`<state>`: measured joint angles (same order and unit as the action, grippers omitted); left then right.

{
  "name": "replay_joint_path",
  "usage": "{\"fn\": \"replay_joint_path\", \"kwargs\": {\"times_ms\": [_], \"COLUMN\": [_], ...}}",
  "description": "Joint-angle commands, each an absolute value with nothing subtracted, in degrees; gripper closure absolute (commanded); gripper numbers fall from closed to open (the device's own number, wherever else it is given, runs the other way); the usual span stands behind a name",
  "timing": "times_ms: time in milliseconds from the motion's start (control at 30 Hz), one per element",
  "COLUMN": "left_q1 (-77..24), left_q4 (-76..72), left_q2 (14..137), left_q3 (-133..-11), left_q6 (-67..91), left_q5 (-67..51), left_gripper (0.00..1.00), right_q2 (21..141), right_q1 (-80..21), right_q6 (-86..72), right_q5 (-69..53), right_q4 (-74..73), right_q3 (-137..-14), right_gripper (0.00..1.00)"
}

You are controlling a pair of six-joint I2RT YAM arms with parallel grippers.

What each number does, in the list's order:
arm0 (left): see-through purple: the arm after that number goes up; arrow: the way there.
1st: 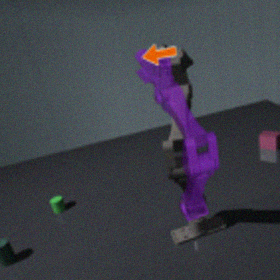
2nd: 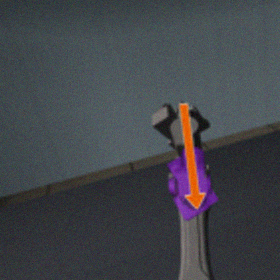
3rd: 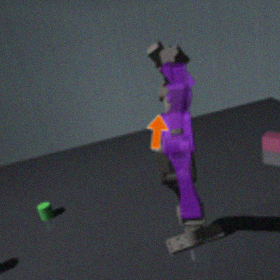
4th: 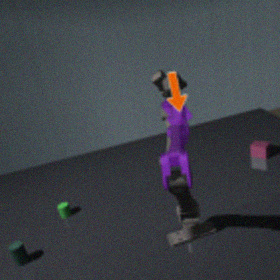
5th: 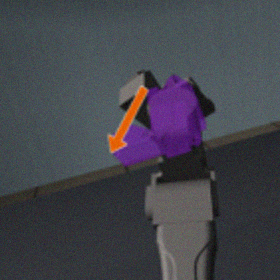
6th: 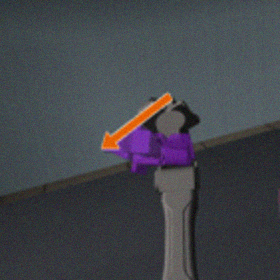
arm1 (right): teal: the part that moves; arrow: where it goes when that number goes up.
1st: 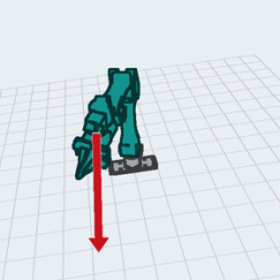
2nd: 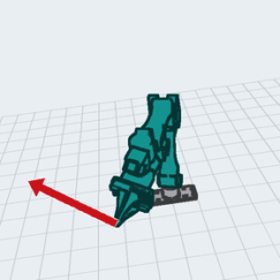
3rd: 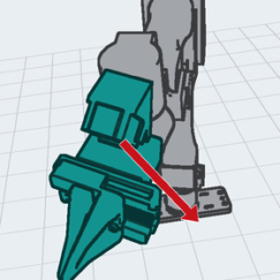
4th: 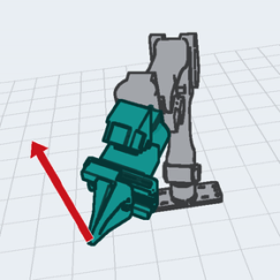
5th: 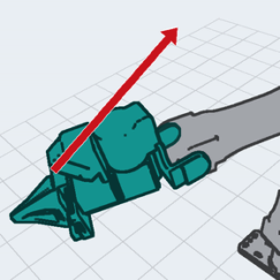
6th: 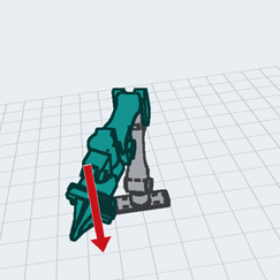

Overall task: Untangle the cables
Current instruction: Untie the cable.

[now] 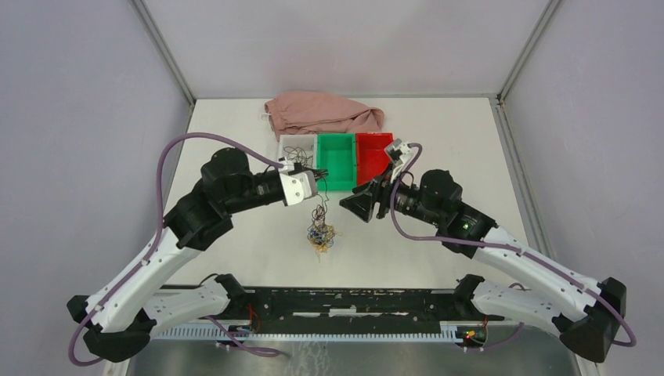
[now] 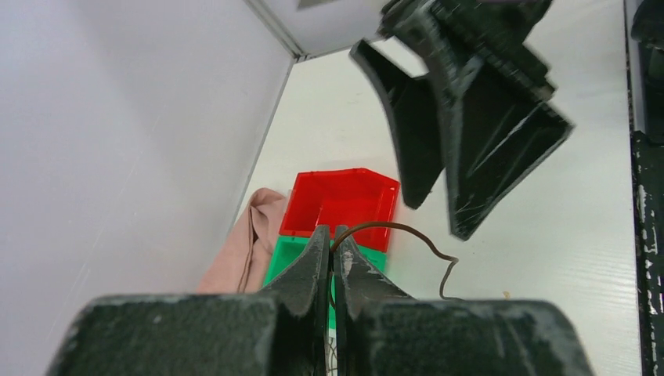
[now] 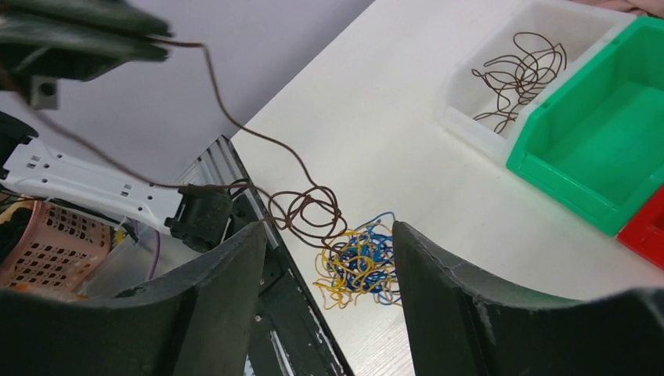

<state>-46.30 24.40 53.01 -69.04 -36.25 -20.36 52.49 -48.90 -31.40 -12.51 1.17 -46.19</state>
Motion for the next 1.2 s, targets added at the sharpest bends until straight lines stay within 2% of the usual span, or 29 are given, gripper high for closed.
{"fn": "replay_joint_path", "kwargs": {"times_ms": [0, 200, 500, 1167], "left_q1": [-46.2, -46.2, -46.2, -46.2], "left_q4": [24.3, 24.9, 24.2, 23.8], "left_q2": [51.1, 51.6, 52.8, 57.3], "left_q3": [-70.3, -70.3, -70.9, -86.2], "left_q6": [-40.3, -41.0, -41.0, -38.3], "left_q5": [-26.7, -27.3, -27.6, -28.5], "left_gripper": [0.97, 0.97, 0.97, 0.97], "right_q2": [59.0, 66.9, 72.8, 81.1], "right_q1": [-48.2, -48.2, -51.0, -53.0], "right_q6": [-31.6, -34.9, -36.3, -39.7], "right_q5": [-15.2, -21.6, -22.6, -15.9], "right_q4": [2.0, 7.5, 12.3, 21.7], "right_q3": [-52.2, -56.8, -57.3, -50.0], "right_gripper": [0.32, 0.29, 0.29, 0.5]}}
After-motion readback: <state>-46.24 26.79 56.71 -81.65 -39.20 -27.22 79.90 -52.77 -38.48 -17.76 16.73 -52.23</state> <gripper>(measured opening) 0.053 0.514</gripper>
